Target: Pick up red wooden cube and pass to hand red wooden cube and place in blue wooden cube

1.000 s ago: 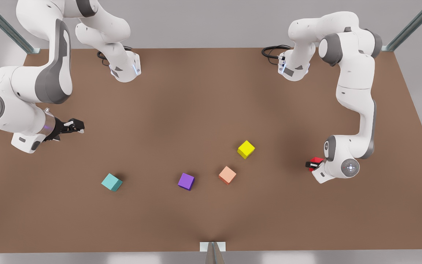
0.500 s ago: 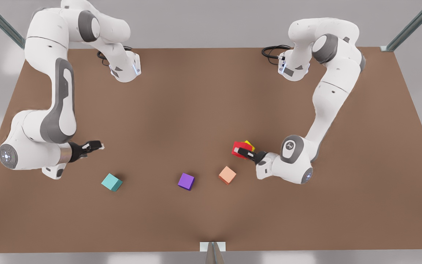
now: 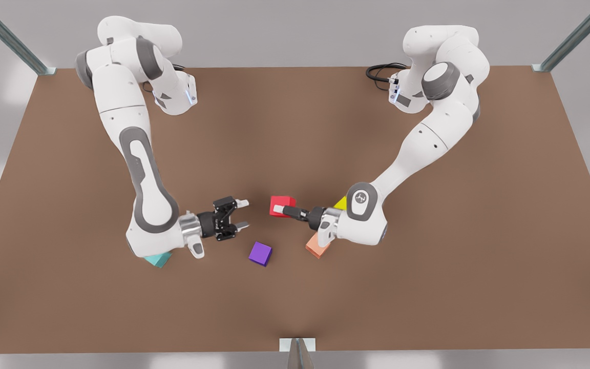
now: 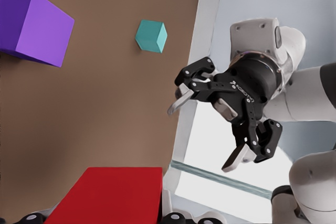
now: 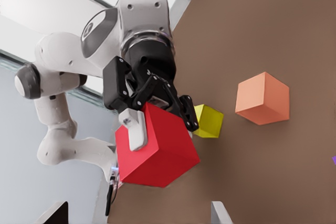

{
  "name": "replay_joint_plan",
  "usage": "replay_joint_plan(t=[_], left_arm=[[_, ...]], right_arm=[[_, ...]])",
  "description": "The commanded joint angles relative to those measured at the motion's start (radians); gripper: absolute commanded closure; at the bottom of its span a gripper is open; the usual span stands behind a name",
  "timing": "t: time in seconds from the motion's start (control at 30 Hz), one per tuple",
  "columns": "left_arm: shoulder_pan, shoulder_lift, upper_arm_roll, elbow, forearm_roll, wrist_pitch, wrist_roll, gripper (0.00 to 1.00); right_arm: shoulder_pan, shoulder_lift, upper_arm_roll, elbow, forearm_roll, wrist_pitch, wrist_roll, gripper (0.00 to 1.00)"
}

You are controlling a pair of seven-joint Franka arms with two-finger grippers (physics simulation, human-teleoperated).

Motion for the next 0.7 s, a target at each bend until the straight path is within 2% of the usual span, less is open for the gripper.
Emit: replay_joint_plan(t=[0.0, 0.2, 0.47, 0.67], left_arm=[[0.001, -0.002, 0.000, 0.001, -0.013, 0.034, 0.078, 0.38], [0.001, -0.002, 0.001, 0.001, -0.013, 0.036, 0.078, 0.38], [0.000, -0.002, 0.000, 0.002, -0.013, 0.051, 0.078, 0.38], [-0.006, -0.001, 0.000, 0.001, -0.015, 0.079, 0.078, 0.38]], right_arm=[[-0.002, -0.018, -0.001, -0.043, 0.048, 0.121, -0.857, 0.00], [0.047, -0.043, 0.009, -0.162, 0.263, 0.244, -1.115, 0.00], [0.047, -0.094, 0.050, -0.291, 0.346, 0.233, -1.237, 0.00], [0.061, -0.077, 0.064, -0.299, 0.392, 0.242, -1.259, 0.00]])
